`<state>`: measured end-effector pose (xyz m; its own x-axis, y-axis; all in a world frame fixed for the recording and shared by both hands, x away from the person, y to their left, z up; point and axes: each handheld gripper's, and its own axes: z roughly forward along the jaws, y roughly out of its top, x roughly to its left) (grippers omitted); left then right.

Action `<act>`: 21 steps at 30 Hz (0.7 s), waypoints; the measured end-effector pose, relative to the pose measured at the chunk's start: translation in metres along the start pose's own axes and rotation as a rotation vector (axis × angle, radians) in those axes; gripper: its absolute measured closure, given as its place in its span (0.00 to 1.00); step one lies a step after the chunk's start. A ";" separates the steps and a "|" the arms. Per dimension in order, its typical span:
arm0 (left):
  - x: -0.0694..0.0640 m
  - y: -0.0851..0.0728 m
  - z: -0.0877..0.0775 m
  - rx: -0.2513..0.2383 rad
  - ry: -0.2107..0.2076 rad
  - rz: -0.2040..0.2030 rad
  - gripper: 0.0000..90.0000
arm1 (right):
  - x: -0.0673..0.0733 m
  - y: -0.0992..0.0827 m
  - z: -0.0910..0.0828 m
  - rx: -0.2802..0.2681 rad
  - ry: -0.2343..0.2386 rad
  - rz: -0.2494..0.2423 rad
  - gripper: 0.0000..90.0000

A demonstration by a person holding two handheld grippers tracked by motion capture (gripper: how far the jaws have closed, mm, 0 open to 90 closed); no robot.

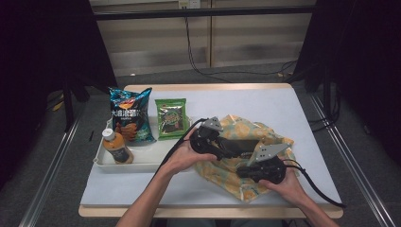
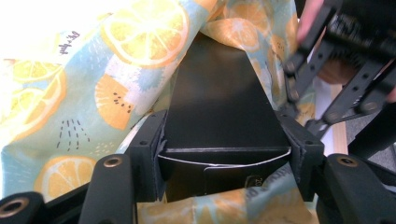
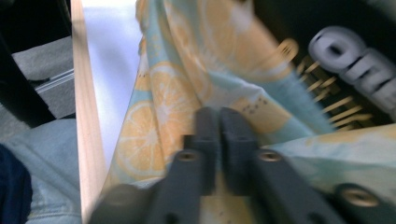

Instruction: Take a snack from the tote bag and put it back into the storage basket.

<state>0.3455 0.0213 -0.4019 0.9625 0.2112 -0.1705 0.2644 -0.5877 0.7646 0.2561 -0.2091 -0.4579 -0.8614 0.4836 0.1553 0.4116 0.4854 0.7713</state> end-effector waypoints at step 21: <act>0.000 0.000 0.003 0.027 0.021 -0.012 0.48 | -0.010 0.006 -0.026 -0.152 -0.076 0.047 0.53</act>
<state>0.3461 0.0189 -0.4038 0.9576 0.2348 -0.1666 0.2782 -0.6058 0.7454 0.2598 -0.2303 -0.4388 -0.8147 0.5599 0.1508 0.3963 0.3477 0.8497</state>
